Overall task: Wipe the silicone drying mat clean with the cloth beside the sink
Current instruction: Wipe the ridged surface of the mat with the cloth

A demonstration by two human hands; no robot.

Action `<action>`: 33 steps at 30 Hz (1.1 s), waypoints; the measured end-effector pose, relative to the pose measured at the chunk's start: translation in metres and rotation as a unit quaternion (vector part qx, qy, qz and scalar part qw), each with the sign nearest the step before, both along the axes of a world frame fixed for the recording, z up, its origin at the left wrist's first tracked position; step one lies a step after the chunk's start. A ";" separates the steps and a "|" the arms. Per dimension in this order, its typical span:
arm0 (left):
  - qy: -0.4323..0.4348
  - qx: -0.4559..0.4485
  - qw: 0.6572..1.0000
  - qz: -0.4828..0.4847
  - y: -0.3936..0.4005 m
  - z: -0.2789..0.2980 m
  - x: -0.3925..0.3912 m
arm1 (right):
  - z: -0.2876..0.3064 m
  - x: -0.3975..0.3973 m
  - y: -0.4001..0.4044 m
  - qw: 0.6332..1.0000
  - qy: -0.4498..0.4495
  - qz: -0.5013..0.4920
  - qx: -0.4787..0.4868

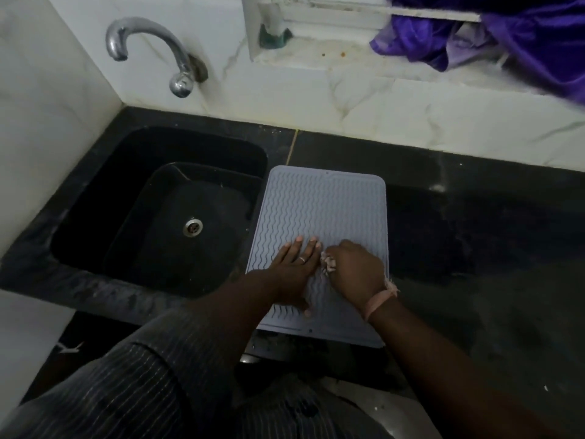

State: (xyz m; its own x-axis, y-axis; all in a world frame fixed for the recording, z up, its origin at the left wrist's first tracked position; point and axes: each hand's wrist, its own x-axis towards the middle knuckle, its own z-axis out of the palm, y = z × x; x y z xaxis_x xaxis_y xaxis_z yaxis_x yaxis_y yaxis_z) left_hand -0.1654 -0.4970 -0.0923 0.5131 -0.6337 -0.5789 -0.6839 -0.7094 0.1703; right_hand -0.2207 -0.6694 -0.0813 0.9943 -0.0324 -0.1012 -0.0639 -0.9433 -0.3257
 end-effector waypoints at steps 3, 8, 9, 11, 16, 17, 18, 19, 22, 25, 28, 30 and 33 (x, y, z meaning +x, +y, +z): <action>0.009 0.006 1.000 0.016 -0.004 0.004 -0.001 | 0.000 0.017 -0.008 1.000 0.002 0.009 0.002; 0.035 0.000 0.999 0.019 -0.001 0.006 0.002 | 0.005 0.002 0.001 1.000 0.020 -0.005 -0.001; 0.042 -0.004 0.999 0.017 -0.001 0.006 0.003 | 0.005 -0.007 0.003 0.999 0.034 -0.004 0.004; 0.052 -0.005 0.999 0.015 -0.001 0.006 0.004 | 0.004 -0.029 0.009 0.998 0.063 0.008 0.002; 0.078 -0.004 0.997 0.012 -0.002 0.003 0.003 | 0.008 -0.077 0.027 0.992 0.126 -0.008 0.011; 0.080 -0.003 0.997 0.011 -0.002 0.002 0.003 | 0.006 -0.080 0.028 0.991 0.131 -0.007 0.011; 0.081 -0.002 0.997 0.009 -0.002 0.002 0.003 | 0.006 -0.081 0.029 0.992 0.129 -0.008 0.011; 0.080 0.000 0.997 0.007 -0.001 0.002 0.004 | 0.004 -0.079 0.029 0.993 0.118 -0.012 0.006; 0.080 -0.004 0.997 0.008 -0.001 0.003 0.005 | 0.002 -0.067 0.028 0.995 0.088 -0.033 -0.017; 0.072 -0.001 0.997 0.010 -0.001 0.004 0.003 | -0.003 -0.046 0.019 0.998 0.052 -0.043 -0.019; 0.057 0.005 0.998 0.016 -0.003 0.002 0.004 | -0.008 -0.015 0.003 0.998 0.032 -0.045 -0.005; 0.052 0.011 0.998 0.019 -0.004 0.003 0.003 | -0.013 0.007 -0.008 0.999 0.022 -0.037 0.010; 0.049 0.025 0.998 0.021 -0.005 0.003 0.003 | -0.014 0.038 -0.020 1.000 0.006 -0.019 0.016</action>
